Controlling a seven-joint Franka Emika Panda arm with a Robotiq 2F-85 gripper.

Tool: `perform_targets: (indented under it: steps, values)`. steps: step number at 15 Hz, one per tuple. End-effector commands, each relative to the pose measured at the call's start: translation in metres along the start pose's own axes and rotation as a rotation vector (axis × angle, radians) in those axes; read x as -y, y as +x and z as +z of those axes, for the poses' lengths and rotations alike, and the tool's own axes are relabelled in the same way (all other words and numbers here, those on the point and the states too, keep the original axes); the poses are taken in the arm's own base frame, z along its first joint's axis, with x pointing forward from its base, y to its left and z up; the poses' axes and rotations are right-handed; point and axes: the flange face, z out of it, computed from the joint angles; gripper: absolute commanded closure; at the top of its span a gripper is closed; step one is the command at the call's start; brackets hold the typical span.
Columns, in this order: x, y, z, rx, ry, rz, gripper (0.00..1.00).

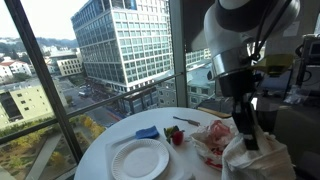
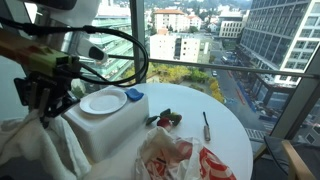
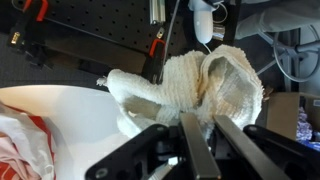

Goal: Put the towel on the table

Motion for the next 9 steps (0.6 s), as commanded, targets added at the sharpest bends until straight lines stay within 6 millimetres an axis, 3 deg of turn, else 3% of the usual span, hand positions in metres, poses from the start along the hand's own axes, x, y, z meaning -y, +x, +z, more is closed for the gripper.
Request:
perform_targets:
  steps: [1,5,9]
  values:
    - [0.007,0.043,0.040,-0.051,-0.091,-0.094,0.94]
    - [0.009,0.090,0.076,-0.134,-0.215,-0.192,0.94]
    - [-0.002,0.125,0.096,-0.173,-0.341,-0.331,0.94]
